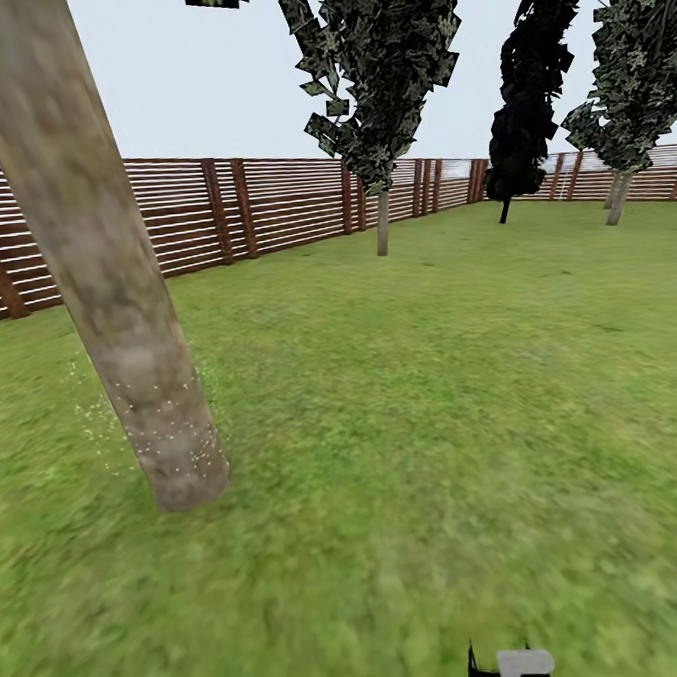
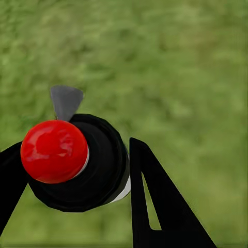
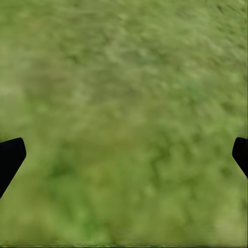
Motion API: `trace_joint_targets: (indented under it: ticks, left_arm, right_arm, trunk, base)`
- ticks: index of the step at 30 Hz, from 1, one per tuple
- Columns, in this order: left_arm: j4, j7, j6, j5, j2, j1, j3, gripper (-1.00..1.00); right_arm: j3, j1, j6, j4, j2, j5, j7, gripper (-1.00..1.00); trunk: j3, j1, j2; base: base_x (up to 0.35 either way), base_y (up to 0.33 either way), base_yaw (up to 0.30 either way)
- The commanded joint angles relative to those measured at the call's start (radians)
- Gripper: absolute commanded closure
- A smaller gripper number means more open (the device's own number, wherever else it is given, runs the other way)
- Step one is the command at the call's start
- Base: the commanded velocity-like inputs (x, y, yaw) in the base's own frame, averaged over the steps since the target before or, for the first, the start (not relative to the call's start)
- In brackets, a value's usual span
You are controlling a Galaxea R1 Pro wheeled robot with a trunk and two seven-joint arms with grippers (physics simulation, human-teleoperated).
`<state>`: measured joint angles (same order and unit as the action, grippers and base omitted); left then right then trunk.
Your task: In the garden, pick up the pesticide atomizer on the floor and spray pesticide onto both trees until each tree trunk is fully covered.
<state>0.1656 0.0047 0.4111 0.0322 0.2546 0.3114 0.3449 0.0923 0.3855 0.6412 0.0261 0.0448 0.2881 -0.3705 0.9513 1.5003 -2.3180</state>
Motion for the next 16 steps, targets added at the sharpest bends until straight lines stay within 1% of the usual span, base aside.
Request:
trace_joint_targets:
  ticks: [1, 6, 16]
  left_arm:
    - [0.000, 0.000, 0.000, 0.000, 0.000, 0.000, 0.000, 1.00]
    - [0.001, 0.000, 0.000, 0.001, 0.001, 0.000, 0.000, 1.00]
    - [0.000, -0.002, 0.000, 0.006, -0.006, 0.000, -0.004, 1.00]
  right_arm:
    - [0.000, -0.001, 0.000, 0.000, 0.000, 0.000, 0.000, -1.00]
    - [0.000, -0.009, 0.000, 0.000, -0.001, 0.000, 0.000, -1.00]
    - [0.000, -0.022, 0.000, 0.000, -0.002, 0.000, -0.001, -1.00]
  trunk:
    - [0.000, 0.000, 0.000]
    - [0.000, 0.000, 0.000]
    - [0.000, 0.000, 0.000]
  base:
    - [0.000, 0.000, 0.000]
    - [0.000, 0.000, 0.000]
    - [0.000, 0.000, 0.000]
